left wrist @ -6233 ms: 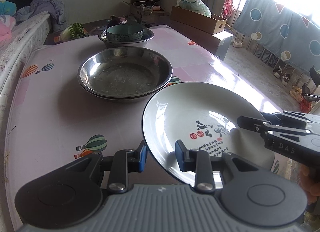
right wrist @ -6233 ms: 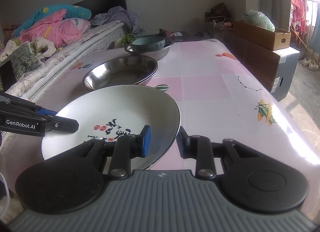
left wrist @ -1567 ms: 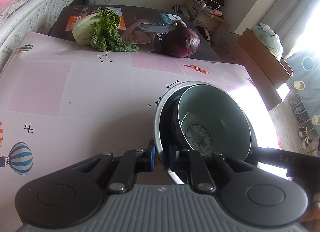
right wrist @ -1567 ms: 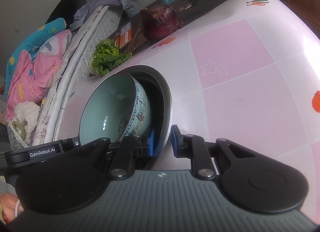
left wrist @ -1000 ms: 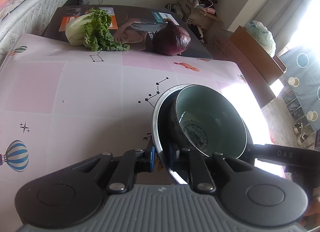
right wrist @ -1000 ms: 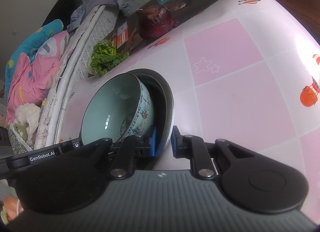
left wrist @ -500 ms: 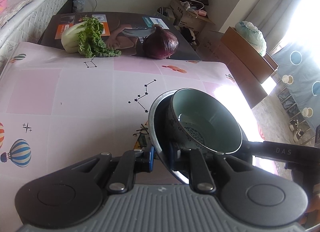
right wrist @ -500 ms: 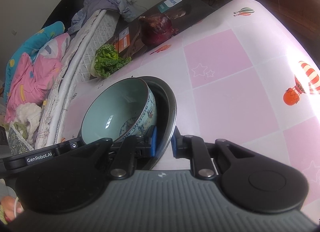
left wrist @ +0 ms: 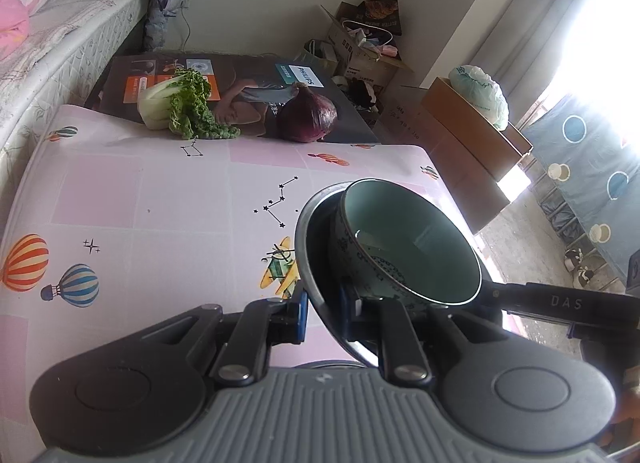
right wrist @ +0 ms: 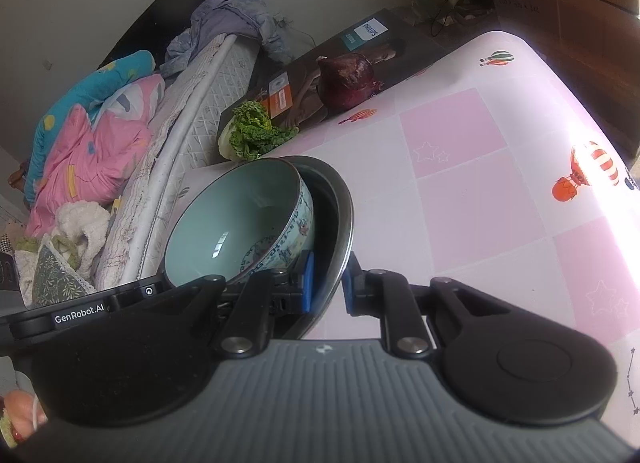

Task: Organize plates and bowls
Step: 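Lift the steel bowl with both grippers and carry it over the white plate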

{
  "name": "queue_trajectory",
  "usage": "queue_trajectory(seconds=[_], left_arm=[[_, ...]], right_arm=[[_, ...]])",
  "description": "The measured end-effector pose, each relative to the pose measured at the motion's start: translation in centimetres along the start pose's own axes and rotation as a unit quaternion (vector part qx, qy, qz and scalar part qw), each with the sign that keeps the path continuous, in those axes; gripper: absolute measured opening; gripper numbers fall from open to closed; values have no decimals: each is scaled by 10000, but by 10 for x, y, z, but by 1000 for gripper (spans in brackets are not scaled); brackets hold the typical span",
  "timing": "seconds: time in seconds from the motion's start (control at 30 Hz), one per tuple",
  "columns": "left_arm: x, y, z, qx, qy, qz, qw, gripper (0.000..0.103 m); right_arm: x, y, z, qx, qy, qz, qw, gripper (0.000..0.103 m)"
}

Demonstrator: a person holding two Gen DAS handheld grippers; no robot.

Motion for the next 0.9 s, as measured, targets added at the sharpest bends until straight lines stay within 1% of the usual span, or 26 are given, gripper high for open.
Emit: queue_trajectory(seconds=[0.17, 0.27, 0.53, 0.77, 0.9], left_arm=[[-3, -24, 28, 58, -21, 44, 10000, 16], [-5, -45, 40, 43, 1, 48, 10000, 16], [-16, -98, 49, -128, 100, 72, 9998, 16], [-25, -130, 43, -315, 205, 98, 9992, 16], [-27, -140, 40, -269, 271, 37, 9993, 16]], right_arm=[[-19, -34, 26, -8, 11, 69, 10000, 15], [-26, -56, 33, -80, 26, 79, 9999, 15], [-25, -120, 34, -338, 65, 85, 9994, 15], [-22, -150, 23, -518, 9, 209, 9984, 15], [-21, -157, 19, -511, -1, 309, 9982, 15]])
Point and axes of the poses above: each gripper's, at about its wrist camera, not at the fingertips, and z roughly against the way its jaws point, x to its right, y to its top, the point moved 6 cm from there along -z, roughly the way its jaws point, and after that the axes turned 6 degrees about -x, right-handed, at the moved point
